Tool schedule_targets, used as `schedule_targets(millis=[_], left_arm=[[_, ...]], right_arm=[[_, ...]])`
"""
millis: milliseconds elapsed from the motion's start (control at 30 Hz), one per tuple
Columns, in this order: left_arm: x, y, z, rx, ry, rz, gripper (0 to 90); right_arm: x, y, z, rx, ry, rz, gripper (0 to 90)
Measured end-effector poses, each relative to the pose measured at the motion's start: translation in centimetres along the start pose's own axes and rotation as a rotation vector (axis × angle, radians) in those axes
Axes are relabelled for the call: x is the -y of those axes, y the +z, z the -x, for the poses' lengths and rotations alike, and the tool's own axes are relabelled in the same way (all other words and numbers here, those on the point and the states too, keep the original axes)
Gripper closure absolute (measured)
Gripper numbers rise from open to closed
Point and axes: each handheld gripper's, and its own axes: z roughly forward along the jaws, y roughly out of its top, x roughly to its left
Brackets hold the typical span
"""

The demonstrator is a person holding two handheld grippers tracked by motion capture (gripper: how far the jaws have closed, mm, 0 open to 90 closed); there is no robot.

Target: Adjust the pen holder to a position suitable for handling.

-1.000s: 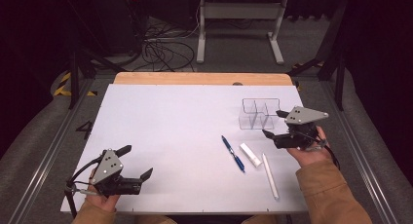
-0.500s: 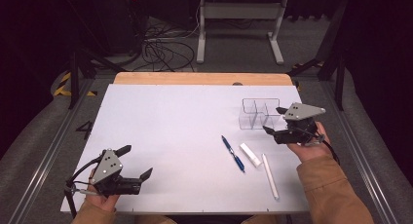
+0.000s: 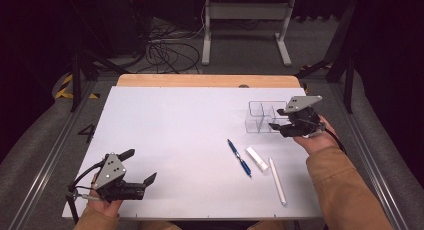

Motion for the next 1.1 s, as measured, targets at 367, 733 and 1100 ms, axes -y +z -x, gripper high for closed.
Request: schedule_targets(millis=[367,733,1100], left_arm=[[0.0,0.0,-0.1,0.000,0.000,0.001,4.5],[0.0,0.0,-0.1,0.001,-0.004,-0.002,4.6],[0.0,0.1,0.0,-0.001,-0.002,-0.004,4.6]], right_arm=[[-0.8,2.2,1.4,-0.051,-0.052,-0.083,52.9],[-1.1,4.2,1.9,-0.070,-0.085,-0.145,58.7],[-1.3,5.2,2.1,-0.074,-0.109,-0.193,64.8]])
